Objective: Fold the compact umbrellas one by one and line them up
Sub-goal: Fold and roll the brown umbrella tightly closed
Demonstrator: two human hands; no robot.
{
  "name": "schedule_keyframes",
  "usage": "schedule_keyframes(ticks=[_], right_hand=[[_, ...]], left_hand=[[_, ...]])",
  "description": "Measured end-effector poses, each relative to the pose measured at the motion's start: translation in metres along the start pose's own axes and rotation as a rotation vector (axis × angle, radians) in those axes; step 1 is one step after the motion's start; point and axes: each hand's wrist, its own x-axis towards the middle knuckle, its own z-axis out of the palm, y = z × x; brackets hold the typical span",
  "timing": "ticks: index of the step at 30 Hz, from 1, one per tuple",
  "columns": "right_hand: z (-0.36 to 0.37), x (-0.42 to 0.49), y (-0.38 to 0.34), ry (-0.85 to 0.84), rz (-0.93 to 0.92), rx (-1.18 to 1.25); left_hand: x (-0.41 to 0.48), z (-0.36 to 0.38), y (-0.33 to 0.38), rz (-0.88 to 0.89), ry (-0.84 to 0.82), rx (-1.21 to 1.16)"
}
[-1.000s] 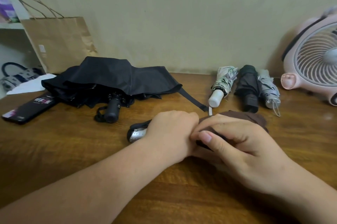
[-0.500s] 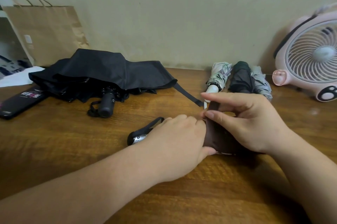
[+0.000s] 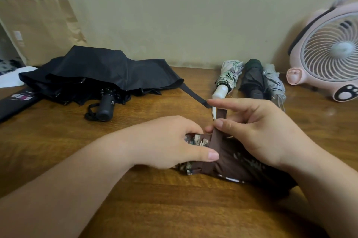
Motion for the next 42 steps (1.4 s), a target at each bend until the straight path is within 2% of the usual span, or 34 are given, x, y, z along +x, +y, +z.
schedule_keyframes(ticks=[4,6,11,14,19,29,35,42], right_hand=[[-0.004,-0.007,-0.002,-0.061,0.079,0.135],[-0.010,-0.007,-0.003,-0.092,0.063,0.110],[-0.026,-0.012,-0.003,-0.103,-0.247,-0.068],[-0.031,-0.013,0.009,-0.158,-0.323,-0.070],[-0.029,-0.011,0.016,-0.319,-0.283,0.059],[-0.032,-0.009,0.022,-0.331,-0.205,0.088],[-0.022,-0.006,0.026,-0.224,-0.263,-0.077],[-0.017,-0.005,0.028,-0.190,-0.244,-0.059]], left_hand=[[-0.005,0.004,0.000,0.036,0.005,0.025],[-0.008,0.011,-0.001,0.078,0.051,0.083],[-0.004,0.033,-0.003,0.339,0.344,0.276],[0.003,0.040,-0.003,0.382,0.448,0.293],[-0.006,0.025,-0.001,0.241,0.298,-0.151],[-0.010,0.025,0.003,0.210,0.226,-0.105],[-0.011,0.023,0.007,0.174,0.216,-0.016],[-0.009,0.021,0.010,0.144,0.225,-0.021]])
